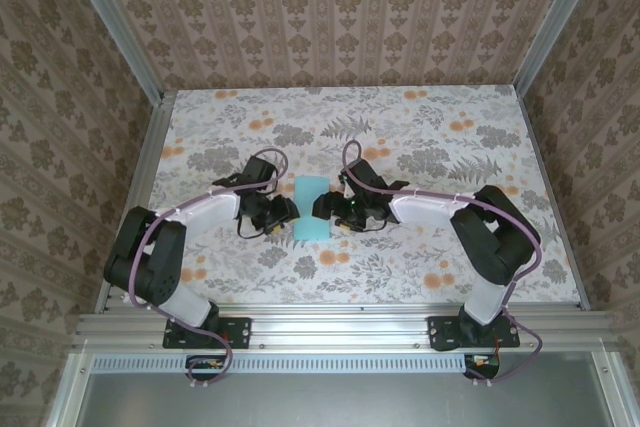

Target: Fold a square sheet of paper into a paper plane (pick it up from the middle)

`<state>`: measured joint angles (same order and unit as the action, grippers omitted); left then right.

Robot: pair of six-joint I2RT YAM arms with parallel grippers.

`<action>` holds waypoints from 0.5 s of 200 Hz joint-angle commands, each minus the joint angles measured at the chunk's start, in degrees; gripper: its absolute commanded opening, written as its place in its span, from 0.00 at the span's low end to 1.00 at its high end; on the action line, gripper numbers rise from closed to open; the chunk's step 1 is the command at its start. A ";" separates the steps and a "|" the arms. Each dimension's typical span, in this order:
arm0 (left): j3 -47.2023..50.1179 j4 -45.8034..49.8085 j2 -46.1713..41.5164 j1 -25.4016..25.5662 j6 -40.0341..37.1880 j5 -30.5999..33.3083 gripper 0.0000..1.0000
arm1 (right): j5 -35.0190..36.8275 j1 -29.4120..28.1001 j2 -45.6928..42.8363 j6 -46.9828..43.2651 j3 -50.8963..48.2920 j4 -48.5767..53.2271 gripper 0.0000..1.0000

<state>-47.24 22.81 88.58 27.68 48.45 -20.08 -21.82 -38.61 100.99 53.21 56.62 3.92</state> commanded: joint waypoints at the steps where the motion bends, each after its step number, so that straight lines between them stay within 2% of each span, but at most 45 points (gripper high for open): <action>1: 0.45 -0.82 -2.10 0.26 0.88 -1.11 0.45 | -1.56 -1.09 1.66 1.91 0.32 0.06 0.74; 51: -0.19 -1.10 -1.26 0.21 0.34 -1.72 0.41 | -1.69 -1.55 1.74 3.25 -0.90 -0.01 0.74; 100: -0.57 -0.84 -1.40 0.25 -0.02 -1.01 0.41 | -4.98 -2.25 1.95 5.91 -2.45 -1.72 0.67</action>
<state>-46.89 21.82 88.23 27.68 48.45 -20.82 -24.23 -40.12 102.94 56.58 56.14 3.27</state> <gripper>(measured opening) 0.410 0.686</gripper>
